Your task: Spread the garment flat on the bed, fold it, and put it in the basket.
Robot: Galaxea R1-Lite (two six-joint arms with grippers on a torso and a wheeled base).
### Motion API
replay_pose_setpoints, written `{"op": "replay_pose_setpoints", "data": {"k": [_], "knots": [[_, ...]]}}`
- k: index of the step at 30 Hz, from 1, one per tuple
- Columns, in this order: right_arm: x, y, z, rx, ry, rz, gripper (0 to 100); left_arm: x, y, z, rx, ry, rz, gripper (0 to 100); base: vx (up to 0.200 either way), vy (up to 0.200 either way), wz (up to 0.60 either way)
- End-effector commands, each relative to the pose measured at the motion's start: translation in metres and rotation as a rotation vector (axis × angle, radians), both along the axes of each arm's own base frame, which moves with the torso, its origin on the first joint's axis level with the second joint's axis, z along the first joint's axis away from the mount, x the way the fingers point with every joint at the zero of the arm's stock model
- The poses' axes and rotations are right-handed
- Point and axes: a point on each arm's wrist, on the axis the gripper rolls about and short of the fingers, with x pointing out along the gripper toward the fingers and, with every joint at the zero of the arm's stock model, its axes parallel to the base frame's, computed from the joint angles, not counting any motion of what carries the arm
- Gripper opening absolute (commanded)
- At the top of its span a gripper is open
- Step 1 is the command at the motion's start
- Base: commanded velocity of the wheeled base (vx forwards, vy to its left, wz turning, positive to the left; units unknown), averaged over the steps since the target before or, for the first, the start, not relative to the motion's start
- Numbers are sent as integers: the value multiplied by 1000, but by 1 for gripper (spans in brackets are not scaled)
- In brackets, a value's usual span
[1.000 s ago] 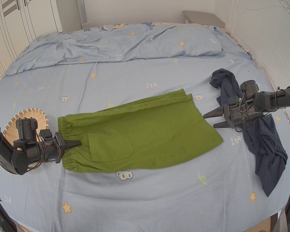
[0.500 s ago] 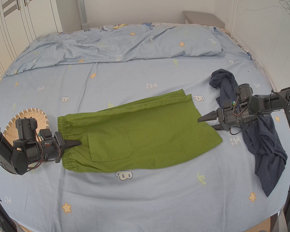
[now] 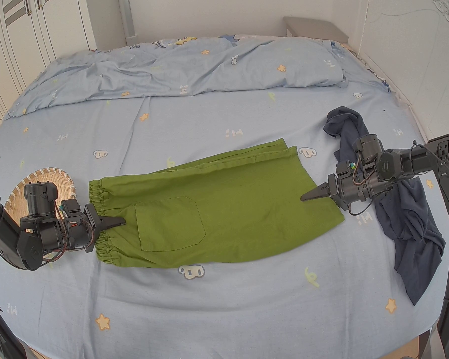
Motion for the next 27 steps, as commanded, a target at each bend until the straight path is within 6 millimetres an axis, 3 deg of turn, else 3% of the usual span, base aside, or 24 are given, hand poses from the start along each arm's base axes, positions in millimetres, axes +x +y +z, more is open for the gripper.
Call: {"op": "replay_pose_setpoints", "data": {"k": [1,11,14,15,19,21,24,25,27], "knots": [[3,-6,-1,3,-6,-12,0,0,0,0,-1,-1,0,0,0,0,0],[2,-11,4,1,-15,-25,0,2,1,2,-8,27,3,0,0,0,0],[-9,-12,26,1,-35,-26,0,5,1,6,-12,68,5,0,0,0,0],[-22,-13,48,2,-52,-26,0,4,3,16,-12,78,9,0,0,0,0],[-54,-17,84,1,-54,-28,0,0,7,31,-27,126,2,0,0,0,0],[-68,-18,95,-1,-39,-28,0,-5,7,37,-44,138,-29,0,0,0,0],[-75,-19,97,-4,-24,-28,0,-8,6,38,-50,148,-40,0,0,0,0],[-96,-24,100,-16,16,-29,0,-14,5,33,-46,184,-66,0,0,0,0],[-116,-28,96,-25,56,-31,0,-22,5,27,-19,218,-90,0,0,0,0]]}}
